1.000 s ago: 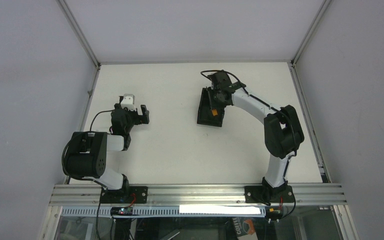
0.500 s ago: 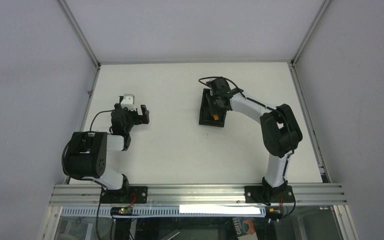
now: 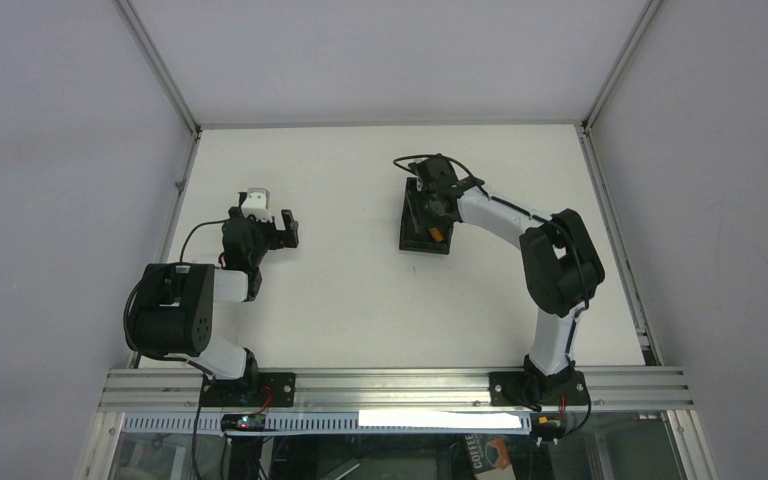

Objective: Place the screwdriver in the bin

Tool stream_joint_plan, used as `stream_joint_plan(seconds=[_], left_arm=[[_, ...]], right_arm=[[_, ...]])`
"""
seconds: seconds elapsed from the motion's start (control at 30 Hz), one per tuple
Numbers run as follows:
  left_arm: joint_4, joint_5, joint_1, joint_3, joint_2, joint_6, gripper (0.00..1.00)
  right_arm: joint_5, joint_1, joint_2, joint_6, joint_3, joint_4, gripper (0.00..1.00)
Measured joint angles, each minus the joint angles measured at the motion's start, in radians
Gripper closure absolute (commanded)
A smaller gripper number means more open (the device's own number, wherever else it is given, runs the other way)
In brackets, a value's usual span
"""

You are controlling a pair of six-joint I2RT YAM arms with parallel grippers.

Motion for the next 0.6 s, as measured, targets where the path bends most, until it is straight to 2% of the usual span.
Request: stream_joint_plan(seconds=[0.03,0.17,0.37,0.47,0.6], left_arm=[[0.0,0.0,0.0,0.0,0.0,0.0,0.01],[0.0,0.0,0.0,0.0,0.0,0.0,0.01],[0.0,0.0,0.0,0.0,0.0,0.0,0.01],[0.0,0.0,0.0,0.0,0.0,0.0,0.01],[0.0,0.0,0.0,0.0,0.0,0.0,0.01]], right_arm=[[0.003,0.003,-0.006,0.003,0.01,-0.014,0.37],[0.04,0.01,-0.063,0.033,0.074,-0.062,0.03],[0.129,-0.016,-0.196,0.087,0.15,-0.153,0.01],[0.139,-0.104,-0.255,0.11,0.153,-0.201,0.01],[0.138,-0.287,-0.311,0.103,0.101,-0.229,0.01]])
